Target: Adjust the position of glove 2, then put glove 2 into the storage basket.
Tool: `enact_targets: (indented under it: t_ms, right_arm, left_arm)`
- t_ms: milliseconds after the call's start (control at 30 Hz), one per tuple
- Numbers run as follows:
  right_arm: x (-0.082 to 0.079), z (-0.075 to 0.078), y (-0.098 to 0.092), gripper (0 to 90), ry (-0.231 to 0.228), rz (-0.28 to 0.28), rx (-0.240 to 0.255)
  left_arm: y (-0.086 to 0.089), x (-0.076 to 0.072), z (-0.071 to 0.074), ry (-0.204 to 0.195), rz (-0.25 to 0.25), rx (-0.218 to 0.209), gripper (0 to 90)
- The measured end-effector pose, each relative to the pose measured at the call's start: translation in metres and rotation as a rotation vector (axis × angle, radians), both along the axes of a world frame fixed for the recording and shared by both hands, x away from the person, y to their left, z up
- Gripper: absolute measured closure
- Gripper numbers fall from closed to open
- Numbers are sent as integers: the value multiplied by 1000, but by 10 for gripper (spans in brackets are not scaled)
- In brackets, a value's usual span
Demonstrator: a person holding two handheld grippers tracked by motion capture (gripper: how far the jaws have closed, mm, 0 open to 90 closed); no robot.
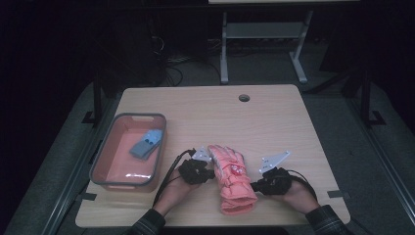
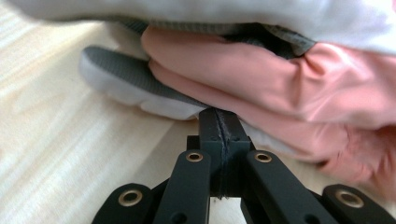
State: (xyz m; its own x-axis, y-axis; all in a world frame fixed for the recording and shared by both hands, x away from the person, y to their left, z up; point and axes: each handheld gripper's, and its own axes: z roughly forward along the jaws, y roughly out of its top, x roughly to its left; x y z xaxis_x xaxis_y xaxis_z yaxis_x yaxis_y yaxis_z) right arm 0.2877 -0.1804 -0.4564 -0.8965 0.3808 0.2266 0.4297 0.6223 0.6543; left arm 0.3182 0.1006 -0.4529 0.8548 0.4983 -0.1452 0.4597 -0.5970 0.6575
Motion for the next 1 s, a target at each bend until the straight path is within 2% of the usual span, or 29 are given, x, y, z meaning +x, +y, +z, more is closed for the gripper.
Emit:
enact_targets:
  t_ms: [100,133,167,233,267,333,400,467,700,833,867,1000]
  right_arm:
    - [-1,-1,6,898,15,17,4]
    - [-1,-1,8,898,10,23,1]
    - [-2,-1,11,898,18,31,4]
    - [-3,-1,15,898,14,46,3]
    - [-4,-1,17,898,17,48,8]
    - [-5,-1,20,898,18,59,10]
    - [-6,-2,22,898,19,69,16]
    - [-7,-2,24,898,15,81,16]
    - [-9,-1,25,898,6,89,15]
    - [-9,6,18,898,0,54,30]
    - [-8,9,14,898,-9,41,36]
    - [-6,21,3,898,-34,-11,69]
  left_arm:
    - [0,5,-1,4,-2,-2,895]
    - [0,7,-1,5,6,-18,896]
    - [1,9,-1,-1,-12,-3,895]
    - [2,11,-1,0,-16,-5,895]
    - [1,12,-2,4,-4,-22,895]
    - [1,14,-2,6,-13,-24,895]
    - [-1,15,-3,13,-5,-43,896]
    - [-2,16,-2,12,-18,-36,896]
    - [-7,15,-2,7,-15,-45,895]
    - [1,17,4,-3,-16,-33,874]
    - [2,17,5,-4,-1,-49,864]
    - [10,17,12,6,22,-58,790]
